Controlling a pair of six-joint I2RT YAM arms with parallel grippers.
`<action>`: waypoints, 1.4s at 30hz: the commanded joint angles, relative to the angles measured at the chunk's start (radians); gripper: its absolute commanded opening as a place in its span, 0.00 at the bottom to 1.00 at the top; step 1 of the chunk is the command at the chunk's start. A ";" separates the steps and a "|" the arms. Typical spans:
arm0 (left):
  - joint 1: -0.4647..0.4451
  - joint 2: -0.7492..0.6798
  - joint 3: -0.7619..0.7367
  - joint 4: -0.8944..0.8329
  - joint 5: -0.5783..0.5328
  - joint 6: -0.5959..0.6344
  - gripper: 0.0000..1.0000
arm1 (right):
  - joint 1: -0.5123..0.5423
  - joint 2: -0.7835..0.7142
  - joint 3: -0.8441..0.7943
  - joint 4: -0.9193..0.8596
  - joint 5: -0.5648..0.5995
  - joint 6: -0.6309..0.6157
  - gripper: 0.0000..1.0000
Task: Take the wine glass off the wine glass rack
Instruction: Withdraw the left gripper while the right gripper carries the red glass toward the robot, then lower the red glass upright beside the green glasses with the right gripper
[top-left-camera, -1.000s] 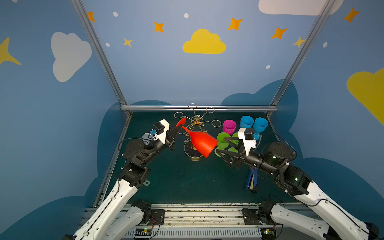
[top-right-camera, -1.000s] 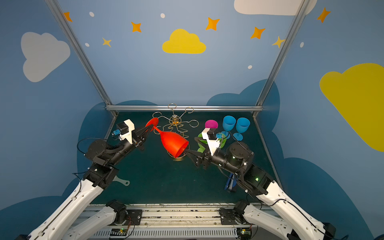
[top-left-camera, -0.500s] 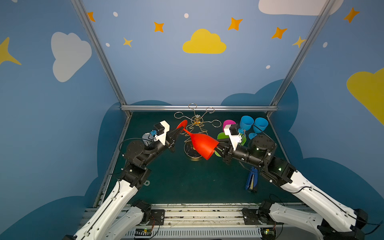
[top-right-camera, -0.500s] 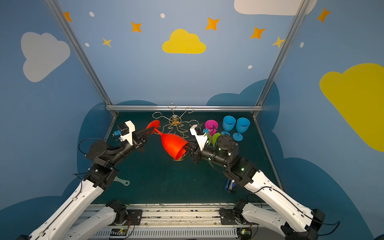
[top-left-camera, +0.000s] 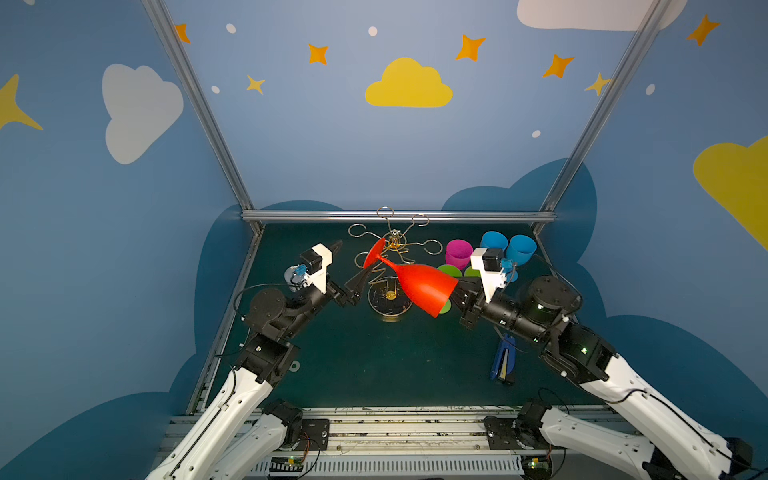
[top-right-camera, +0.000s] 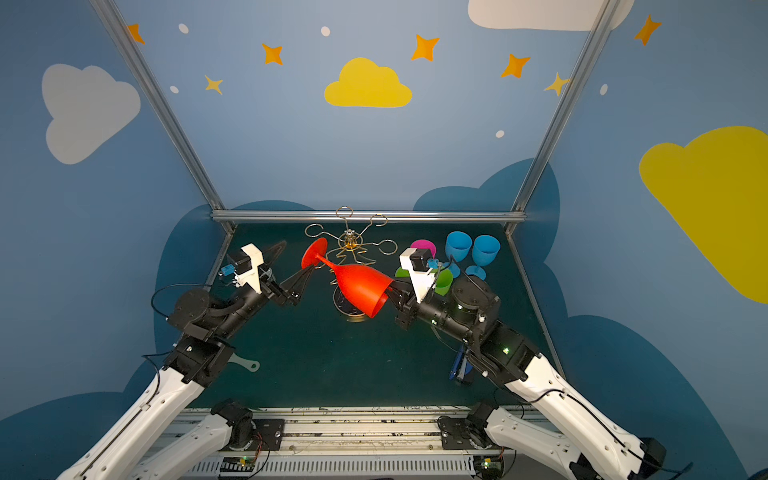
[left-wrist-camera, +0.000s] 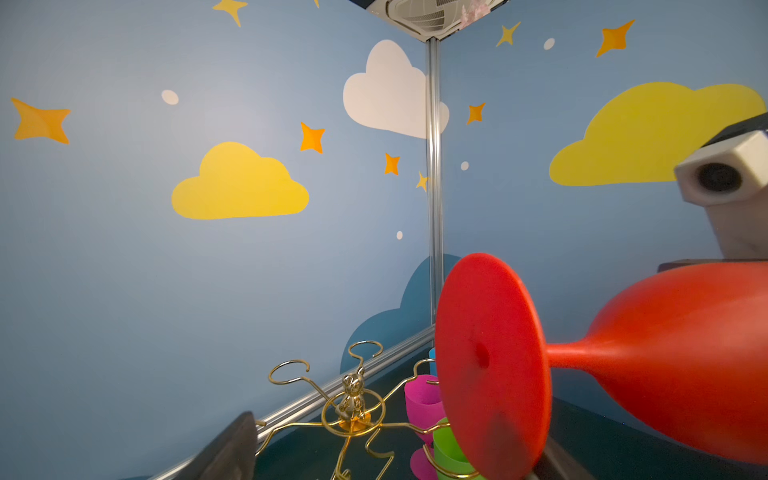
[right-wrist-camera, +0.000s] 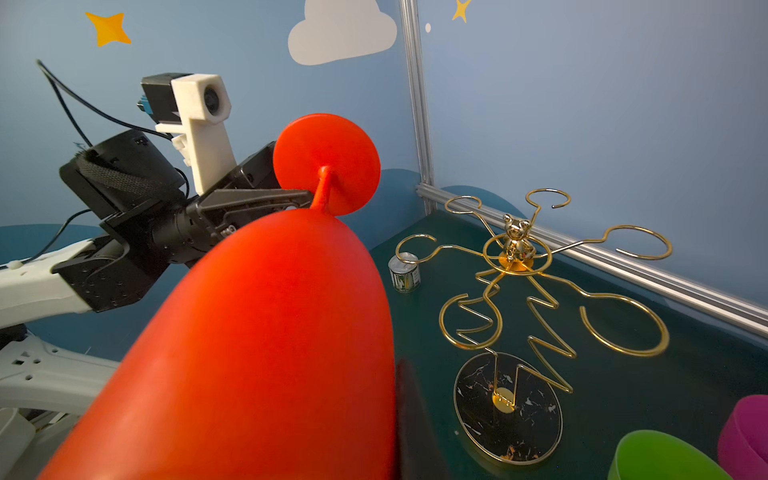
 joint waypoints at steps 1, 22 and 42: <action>0.008 -0.068 -0.033 -0.030 -0.189 0.005 0.99 | 0.000 -0.068 0.065 -0.099 0.062 -0.056 0.00; 0.137 -0.275 -0.282 0.045 -0.552 -0.087 0.99 | 0.002 -0.120 0.078 -0.876 0.309 0.136 0.00; 0.201 -0.332 -0.317 0.006 -0.522 -0.127 0.99 | -0.091 0.445 0.221 -0.922 0.342 0.067 0.00</action>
